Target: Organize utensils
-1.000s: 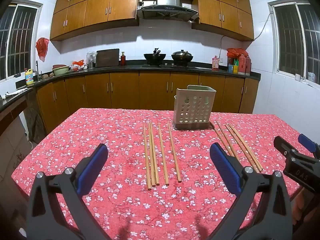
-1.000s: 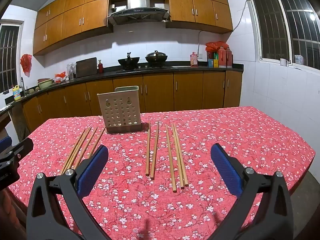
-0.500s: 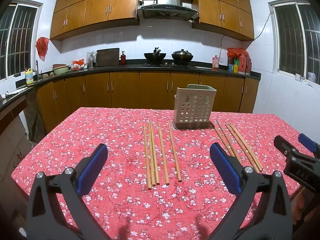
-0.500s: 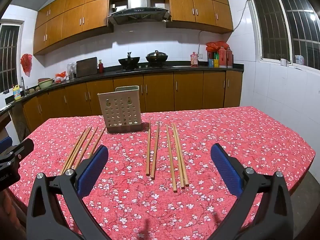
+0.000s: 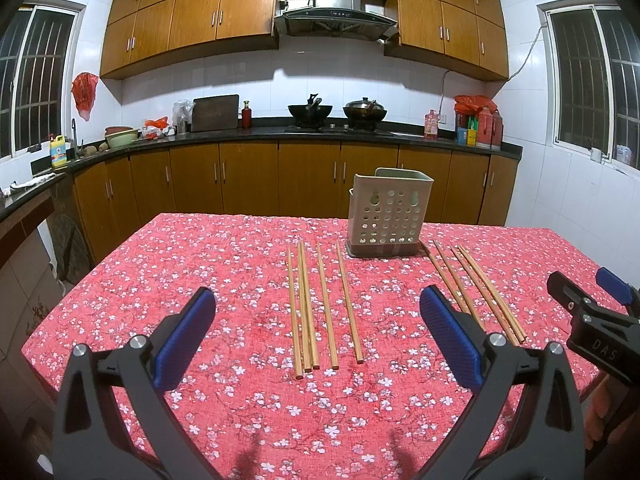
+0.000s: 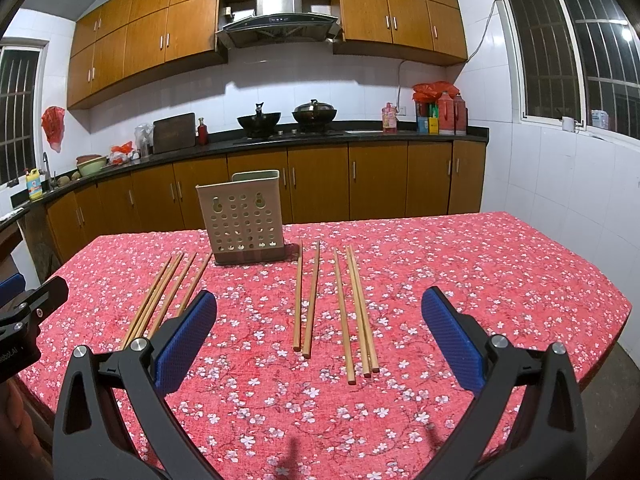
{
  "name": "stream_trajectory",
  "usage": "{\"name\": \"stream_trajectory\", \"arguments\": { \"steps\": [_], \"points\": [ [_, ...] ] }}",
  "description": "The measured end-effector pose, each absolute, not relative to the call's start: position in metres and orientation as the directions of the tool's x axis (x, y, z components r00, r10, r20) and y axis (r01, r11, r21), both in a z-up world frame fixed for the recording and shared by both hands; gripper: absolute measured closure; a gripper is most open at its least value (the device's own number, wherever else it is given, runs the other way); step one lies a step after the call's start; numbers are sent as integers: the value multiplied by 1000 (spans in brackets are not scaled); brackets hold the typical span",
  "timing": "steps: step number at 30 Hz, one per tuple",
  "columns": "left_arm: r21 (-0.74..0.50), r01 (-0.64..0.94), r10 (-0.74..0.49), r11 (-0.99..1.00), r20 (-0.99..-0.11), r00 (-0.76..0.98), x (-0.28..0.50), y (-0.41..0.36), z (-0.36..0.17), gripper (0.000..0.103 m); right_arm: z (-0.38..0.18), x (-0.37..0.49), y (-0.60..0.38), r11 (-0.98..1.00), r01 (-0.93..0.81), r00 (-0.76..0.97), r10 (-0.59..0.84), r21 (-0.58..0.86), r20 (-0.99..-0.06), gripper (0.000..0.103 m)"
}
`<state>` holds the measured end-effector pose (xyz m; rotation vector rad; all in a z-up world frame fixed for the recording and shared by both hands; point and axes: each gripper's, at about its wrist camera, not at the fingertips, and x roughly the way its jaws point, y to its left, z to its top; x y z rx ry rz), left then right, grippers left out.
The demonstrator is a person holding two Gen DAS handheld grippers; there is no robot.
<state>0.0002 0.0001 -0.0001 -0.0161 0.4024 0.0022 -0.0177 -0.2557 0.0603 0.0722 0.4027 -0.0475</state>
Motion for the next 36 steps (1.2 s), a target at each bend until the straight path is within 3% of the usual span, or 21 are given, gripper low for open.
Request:
{"name": "stream_trajectory", "arguments": {
  "steps": [36],
  "points": [
    [-17,-5,-2,1000,-395,918,0,0,0,4,60,-17,-256,996,62,917,-32,62,-396,2]
  ]
}}
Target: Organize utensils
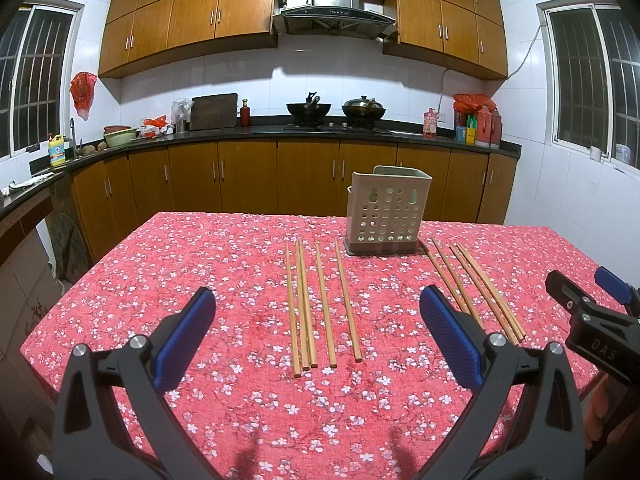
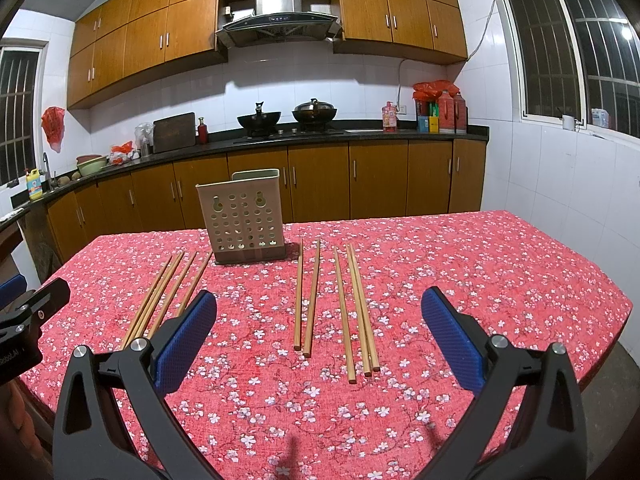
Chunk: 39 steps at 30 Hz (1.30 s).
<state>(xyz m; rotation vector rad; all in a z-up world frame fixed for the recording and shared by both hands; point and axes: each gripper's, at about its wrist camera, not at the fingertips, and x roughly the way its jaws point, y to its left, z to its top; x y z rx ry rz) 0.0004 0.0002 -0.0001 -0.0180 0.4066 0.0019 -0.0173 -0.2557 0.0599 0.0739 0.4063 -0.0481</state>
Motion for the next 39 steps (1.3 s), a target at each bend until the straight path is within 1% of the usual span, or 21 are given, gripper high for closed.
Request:
{"name": "stream_trajectory", "arguments": {
  "steps": [24,27,29,32,34,36,39],
  "points": [
    [-17,-9,2,1000,-400,916,1,1,0,4,60,-18,-256,996,59,916,-26,70,-400,2],
    [-17,-24,15,1000,-418,908,4,3,-2,4,58,-14,-259,994,60,907,-17,88,-420,2],
    [-15,-42,31,999,-440,898,10,7,-6,4,55,-6,-270,992,77,893,-24,98,-450,3],
    [-15,-67,52,998,-480,875,20,16,-10,4,39,13,-285,987,120,847,-45,107,-530,16],
    [-19,-76,56,997,-508,859,27,24,-13,4,31,24,-293,983,137,812,-39,125,-582,30],
    [-19,-88,64,996,-534,843,37,34,-18,4,20,41,-306,974,168,764,-33,150,-644,36],
    [-19,-99,72,995,-558,827,53,43,-22,4,9,54,-320,966,201,727,-34,165,-685,42]
  ]
}}
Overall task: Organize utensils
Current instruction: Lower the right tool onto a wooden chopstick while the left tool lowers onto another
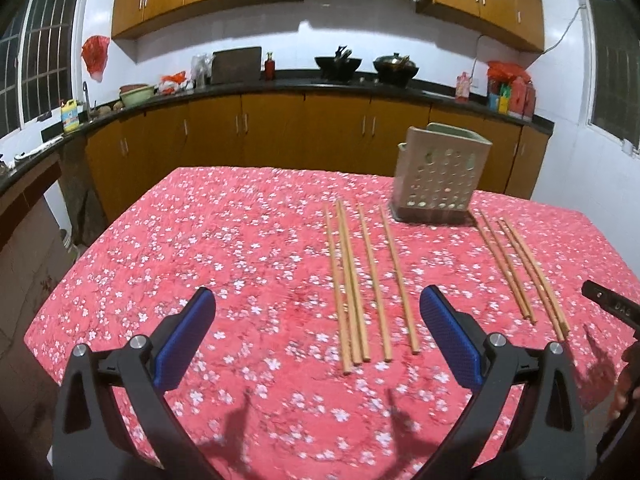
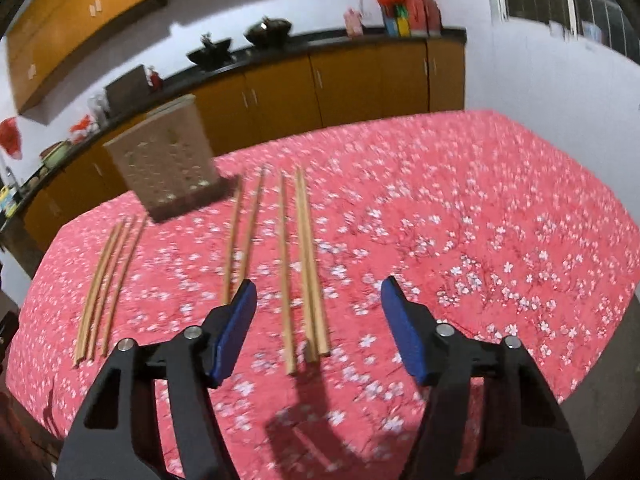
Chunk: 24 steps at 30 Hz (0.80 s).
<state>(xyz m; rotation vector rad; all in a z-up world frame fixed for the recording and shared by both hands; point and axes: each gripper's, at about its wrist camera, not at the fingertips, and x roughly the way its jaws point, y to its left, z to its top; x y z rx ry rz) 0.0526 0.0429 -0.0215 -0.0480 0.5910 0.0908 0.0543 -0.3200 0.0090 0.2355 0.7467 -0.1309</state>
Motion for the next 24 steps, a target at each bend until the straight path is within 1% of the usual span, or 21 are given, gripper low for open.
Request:
{"name": "stream_trajectory", "arguments": {
  "steps": [2,4,5,6,7,8,10,13,17,21,24],
  "points": [
    [-21,-99,69,995,-568,820,60,48,-23,4,6,61,-322,968,206,719,-49,145,-693,45],
    [-21,-89,61,996,-577,814,68,50,-25,4,2,69,-320,973,195,709,-55,120,-703,55],
    [-18,-85,59,996,-582,811,72,50,-26,4,0,73,-318,975,189,701,-53,113,-711,57],
    [-13,-80,57,997,-589,806,76,50,-28,4,-3,77,-319,977,183,694,-47,113,-719,63],
    [-5,-73,55,997,-598,800,81,51,-30,6,-6,82,-319,977,176,683,-35,118,-730,68],
    [-2,-70,54,998,-606,794,86,51,-31,8,-10,88,-319,978,170,669,-21,125,-743,70],
    [-1,-58,44,998,-631,775,98,51,-36,20,-17,96,-318,978,166,646,-10,127,-763,77],
    [-7,-47,30,999,-659,752,112,52,-42,30,-27,105,-314,980,148,613,16,134,-790,82],
    [-9,-35,19,999,-683,730,123,52,-50,35,-32,113,-316,983,125,603,33,136,-797,84],
    [-25,-16,-7,1000,-713,701,134,49,-60,43,-31,116,-318,984,105,599,56,147,-799,90],
    [-34,-5,-22,999,-728,685,139,48,-66,46,-32,118,-316,983,99,594,64,152,-802,91]
  ]
}}
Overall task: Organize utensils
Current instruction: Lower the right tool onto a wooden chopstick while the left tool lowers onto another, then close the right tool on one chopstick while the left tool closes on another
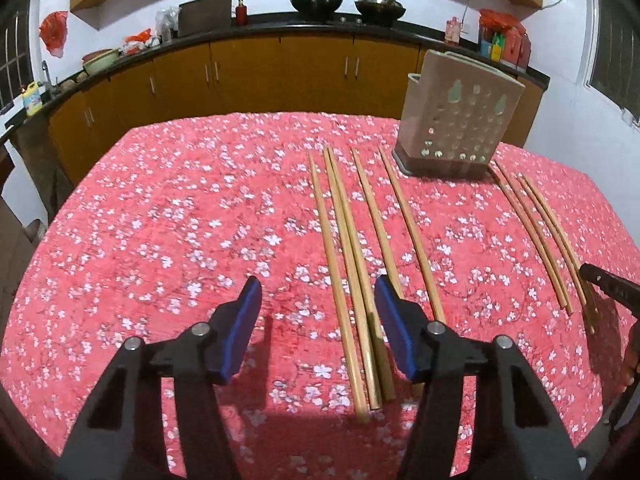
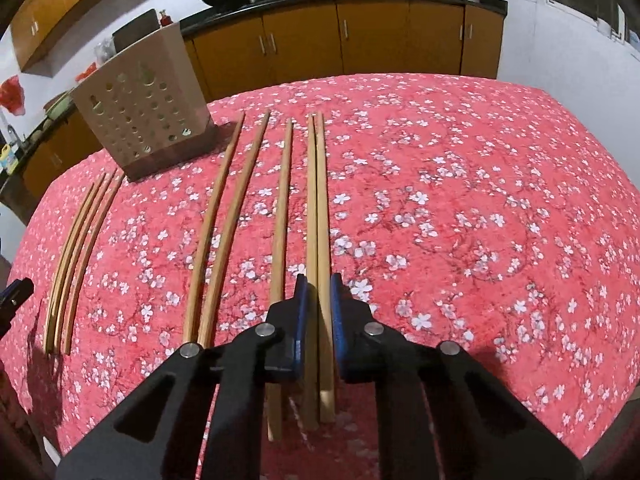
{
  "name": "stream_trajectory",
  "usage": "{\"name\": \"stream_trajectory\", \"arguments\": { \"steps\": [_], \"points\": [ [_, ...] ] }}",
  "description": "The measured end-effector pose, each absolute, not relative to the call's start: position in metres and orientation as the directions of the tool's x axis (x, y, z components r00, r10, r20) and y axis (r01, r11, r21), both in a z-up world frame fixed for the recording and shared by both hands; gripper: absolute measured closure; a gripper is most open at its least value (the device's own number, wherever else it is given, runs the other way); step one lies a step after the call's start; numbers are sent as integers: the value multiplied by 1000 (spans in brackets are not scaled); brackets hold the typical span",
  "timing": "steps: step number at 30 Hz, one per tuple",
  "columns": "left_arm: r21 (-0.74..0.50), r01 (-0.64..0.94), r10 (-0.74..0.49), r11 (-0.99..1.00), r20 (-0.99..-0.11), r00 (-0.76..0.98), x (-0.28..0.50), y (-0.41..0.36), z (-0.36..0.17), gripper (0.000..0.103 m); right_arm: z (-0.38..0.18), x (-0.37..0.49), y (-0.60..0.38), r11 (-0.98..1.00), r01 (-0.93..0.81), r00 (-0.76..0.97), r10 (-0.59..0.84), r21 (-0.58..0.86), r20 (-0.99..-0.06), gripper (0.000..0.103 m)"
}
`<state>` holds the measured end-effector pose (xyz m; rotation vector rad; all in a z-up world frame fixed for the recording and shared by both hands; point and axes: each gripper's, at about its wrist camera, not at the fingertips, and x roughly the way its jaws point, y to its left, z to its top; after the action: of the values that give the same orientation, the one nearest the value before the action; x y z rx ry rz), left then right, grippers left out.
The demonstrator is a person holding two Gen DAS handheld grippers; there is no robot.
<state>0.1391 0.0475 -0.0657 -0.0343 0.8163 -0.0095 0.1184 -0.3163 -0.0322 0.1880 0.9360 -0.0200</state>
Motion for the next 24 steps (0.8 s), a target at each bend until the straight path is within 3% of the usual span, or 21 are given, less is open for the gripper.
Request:
{"name": "stream_trajectory", "arguments": {
  "steps": [24],
  "points": [
    [-49,-3,-36,999,-765,643,158,52,-79,46,-37,129,-319,989,76,583,60,128,-811,91]
  ]
}}
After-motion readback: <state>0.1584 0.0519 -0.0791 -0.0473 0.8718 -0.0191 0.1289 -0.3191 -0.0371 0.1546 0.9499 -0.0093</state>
